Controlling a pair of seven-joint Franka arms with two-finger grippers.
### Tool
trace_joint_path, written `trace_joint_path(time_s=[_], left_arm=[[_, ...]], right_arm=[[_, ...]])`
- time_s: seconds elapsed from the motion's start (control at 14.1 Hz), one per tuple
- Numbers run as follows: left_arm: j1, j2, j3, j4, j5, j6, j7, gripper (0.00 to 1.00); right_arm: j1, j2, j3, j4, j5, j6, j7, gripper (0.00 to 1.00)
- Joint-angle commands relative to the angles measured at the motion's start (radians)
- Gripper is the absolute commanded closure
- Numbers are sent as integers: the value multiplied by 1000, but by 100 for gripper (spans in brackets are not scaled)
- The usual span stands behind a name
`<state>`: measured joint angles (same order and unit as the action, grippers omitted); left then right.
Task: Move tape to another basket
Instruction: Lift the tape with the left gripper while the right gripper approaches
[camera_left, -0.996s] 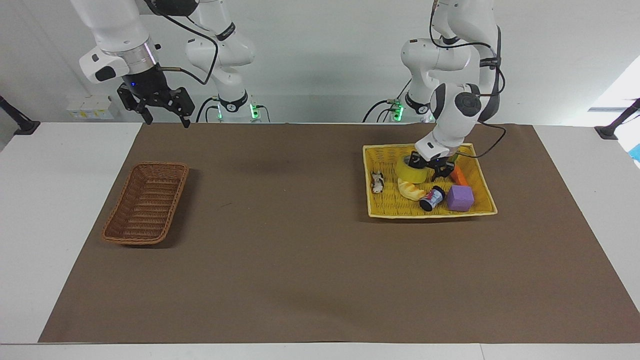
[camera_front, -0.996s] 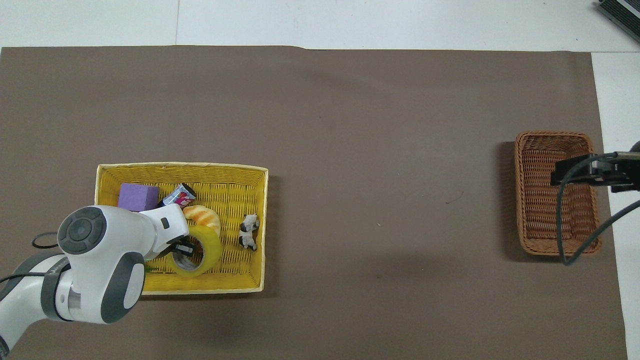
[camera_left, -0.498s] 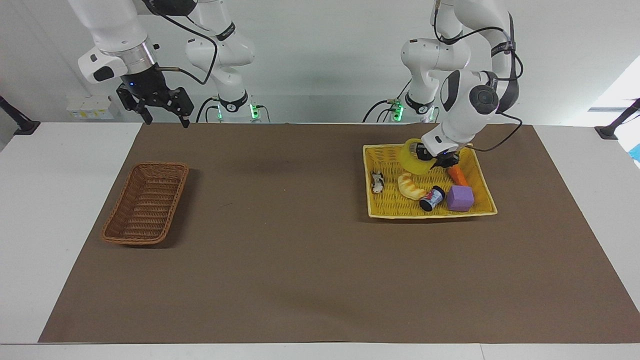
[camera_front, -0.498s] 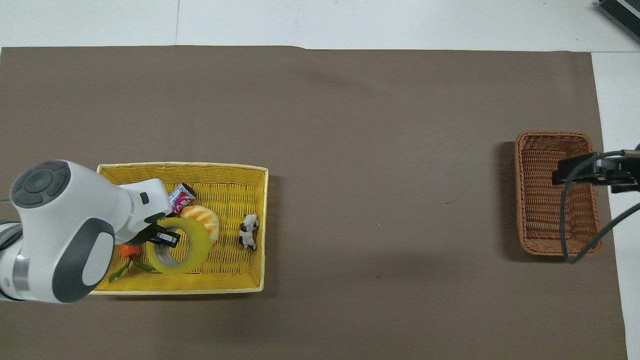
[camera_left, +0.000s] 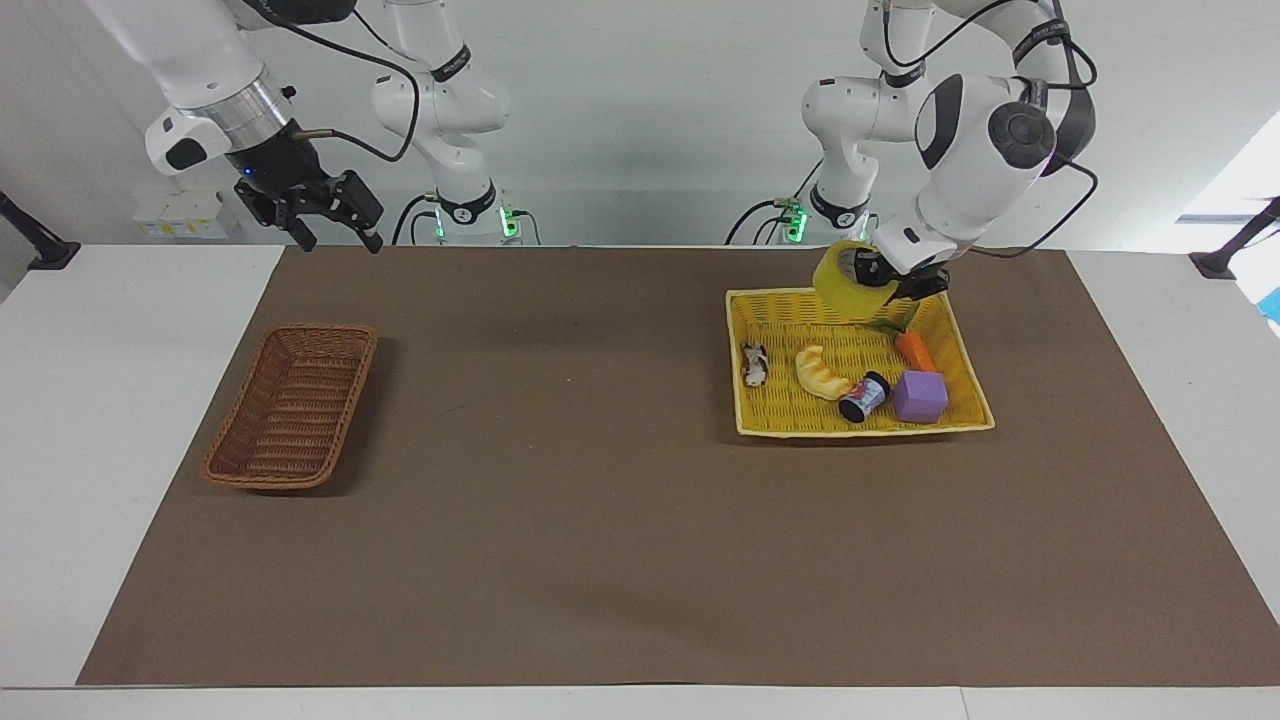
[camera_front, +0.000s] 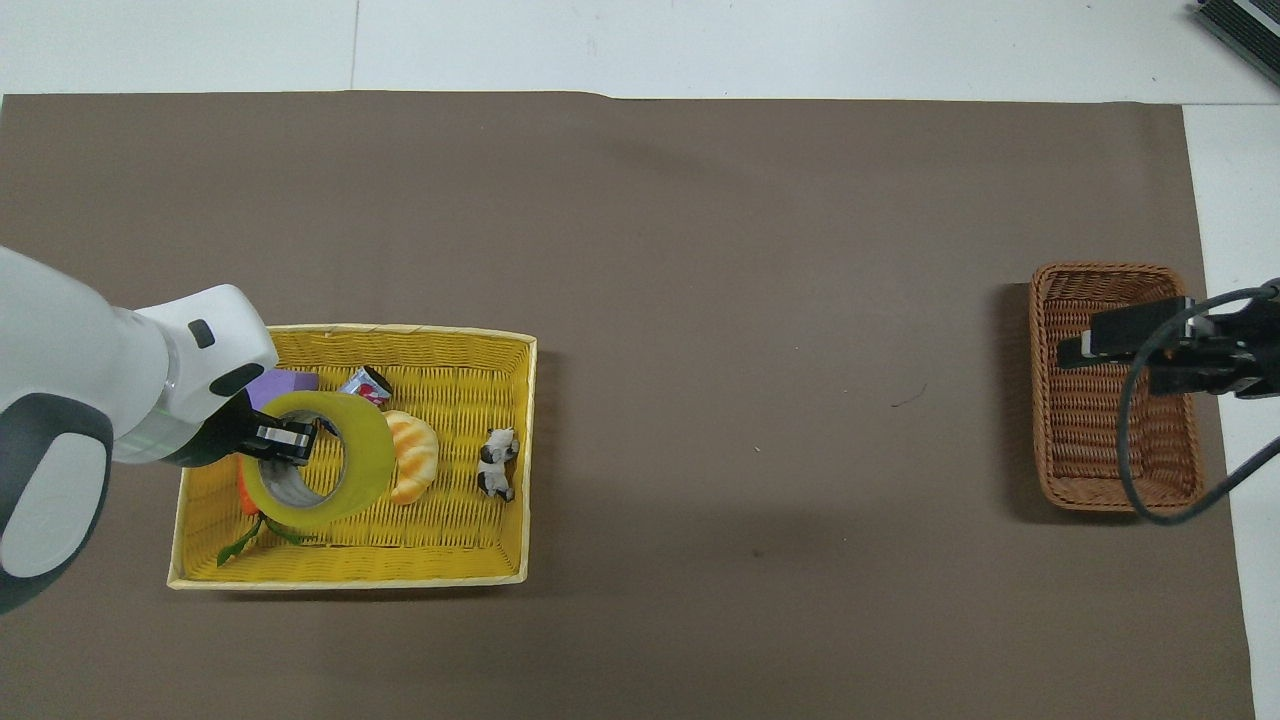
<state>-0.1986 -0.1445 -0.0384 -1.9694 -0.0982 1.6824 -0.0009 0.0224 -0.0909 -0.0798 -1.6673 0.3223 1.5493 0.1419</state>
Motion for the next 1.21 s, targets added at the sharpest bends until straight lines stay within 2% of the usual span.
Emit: trace_joint_path(time_s=[0.0, 0.21, 0.43, 0.57, 0.71, 0.85, 1.0, 1.14], left_arm=[[-94, 11, -1, 20, -35, 25, -173, 100], [-183, 13, -3, 14, -87, 131, -336, 100], [-226, 26, -3, 17, -184, 271, -445, 100], [-249, 48, -5, 27, -248, 325, -548, 100], [-268, 52, -9, 26, -293, 414, -623, 100], [-297, 52, -11, 26, -298, 428, -665, 100], [-326, 52, -17, 53, -294, 379, -669, 100], [-331, 97, -20, 105, -294, 297, -676, 100]], right_arm=[[14, -46, 11, -78, 110, 55, 1, 0], [59, -47, 12, -141, 205, 124, -10, 0], [86, -47, 12, -175, 269, 163, -10, 0], [85, -47, 12, -227, 402, 192, -31, 0], [90, -47, 15, -252, 451, 244, -51, 0], [123, -43, 15, -256, 454, 282, -57, 0], [171, -36, 15, -262, 454, 342, -65, 0], [198, -35, 15, -270, 454, 393, -64, 0]])
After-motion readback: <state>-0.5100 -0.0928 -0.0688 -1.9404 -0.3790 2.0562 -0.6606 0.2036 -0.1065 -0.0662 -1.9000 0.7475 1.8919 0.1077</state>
